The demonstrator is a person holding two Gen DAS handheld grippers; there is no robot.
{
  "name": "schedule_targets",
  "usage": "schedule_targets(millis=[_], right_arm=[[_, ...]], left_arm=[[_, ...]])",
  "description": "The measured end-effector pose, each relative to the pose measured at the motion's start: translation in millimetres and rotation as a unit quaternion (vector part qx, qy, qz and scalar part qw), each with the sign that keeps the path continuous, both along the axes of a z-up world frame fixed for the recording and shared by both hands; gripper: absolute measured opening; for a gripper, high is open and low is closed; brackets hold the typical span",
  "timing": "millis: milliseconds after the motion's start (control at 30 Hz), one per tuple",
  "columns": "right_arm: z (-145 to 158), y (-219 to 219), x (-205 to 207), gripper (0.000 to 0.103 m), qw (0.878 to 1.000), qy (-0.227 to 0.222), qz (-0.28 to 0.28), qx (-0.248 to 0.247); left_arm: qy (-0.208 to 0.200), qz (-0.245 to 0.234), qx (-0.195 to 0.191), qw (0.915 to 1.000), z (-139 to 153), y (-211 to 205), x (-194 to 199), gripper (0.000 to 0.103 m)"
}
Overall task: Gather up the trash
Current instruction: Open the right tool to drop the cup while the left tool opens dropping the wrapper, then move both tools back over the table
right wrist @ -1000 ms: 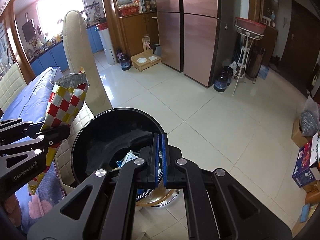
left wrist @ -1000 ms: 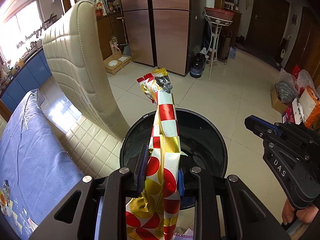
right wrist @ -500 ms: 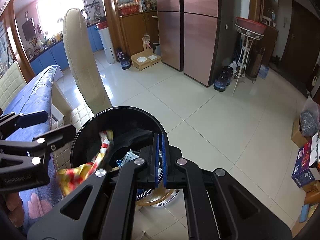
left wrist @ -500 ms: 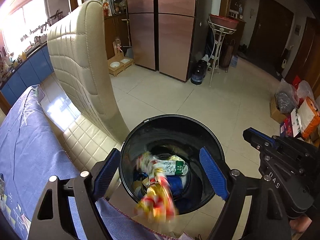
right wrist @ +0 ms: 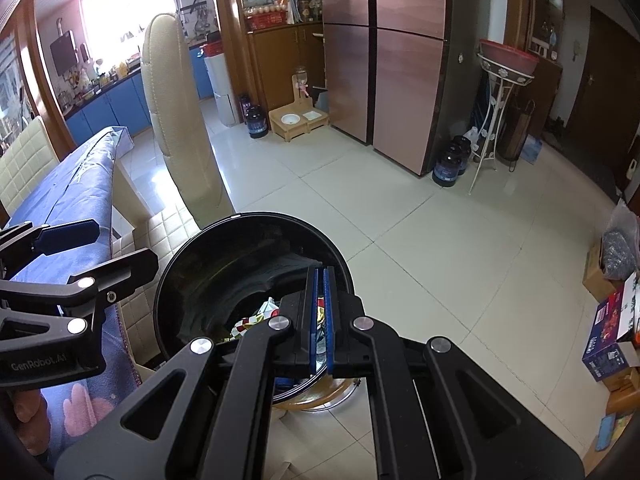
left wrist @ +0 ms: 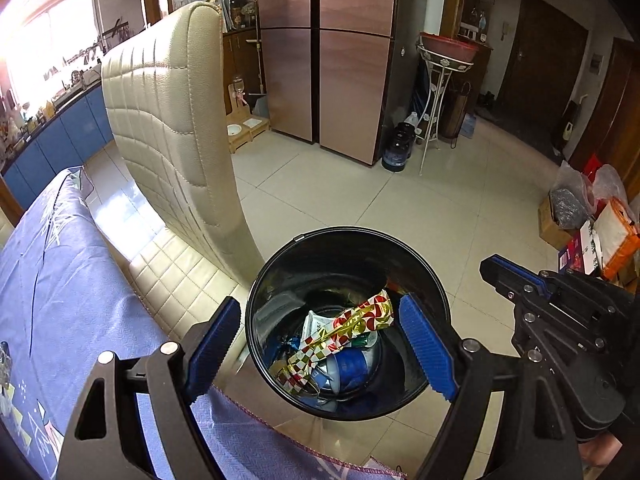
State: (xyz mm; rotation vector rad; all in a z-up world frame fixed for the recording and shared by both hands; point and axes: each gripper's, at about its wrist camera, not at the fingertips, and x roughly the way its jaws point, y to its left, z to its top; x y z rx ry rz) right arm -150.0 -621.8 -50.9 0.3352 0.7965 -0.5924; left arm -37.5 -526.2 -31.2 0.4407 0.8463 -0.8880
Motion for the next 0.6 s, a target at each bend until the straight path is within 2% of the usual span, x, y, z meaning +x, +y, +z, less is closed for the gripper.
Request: schedule_targets(millis=[167, 200, 267, 300, 333, 367, 400, 433, 600], right_arm=[[2, 2, 2, 0.005, 1.000, 0.001, -0.005, 0.018], [3, 1, 2, 0.007, 1.000, -0.001, -0.006, 0.024], [3, 3, 2, 0.016, 1.000, -0.002, -0.008, 0.028], [3, 5, 2, 0.043, 1.000, -0.001, -0.008, 0.026], [7, 9, 0, 0.091, 1.000, -0.007, -0.014, 0.012], [11, 14, -4, 0.097, 0.999, -0.017, -0.030, -0.019], [18, 20, -8, 0.097, 0.998, -0.031, -0.032, -0.046], [22, 25, -9, 0.097, 0.998, -0.034, -0.026, -0.051], [33, 40, -5, 0.097, 0.998, -0.035, -0.015, -0.051]], left_arm=[[0.005, 0.007, -0.006, 0.9999, 5, 10, 3, 0.080], [0.007, 0.009, -0.007, 0.9999, 5, 13, 5, 0.080], [0.006, 0.013, -0.009, 0.9999, 7, 19, 6, 0.080], [0.004, 0.015, -0.010, 0.9998, 8, 21, 7, 0.080], [0.003, 0.016, -0.010, 0.9998, 8, 24, 8, 0.080], [0.003, 0.018, -0.015, 0.9997, 10, 28, 9, 0.081], [0.003, 0.023, -0.020, 0.9995, 11, 31, 10, 0.081], [0.000, 0.026, -0.022, 0.9994, 12, 34, 11, 0.082], [-0.005, 0.042, -0.029, 0.9987, 17, 53, 16, 0.082]])
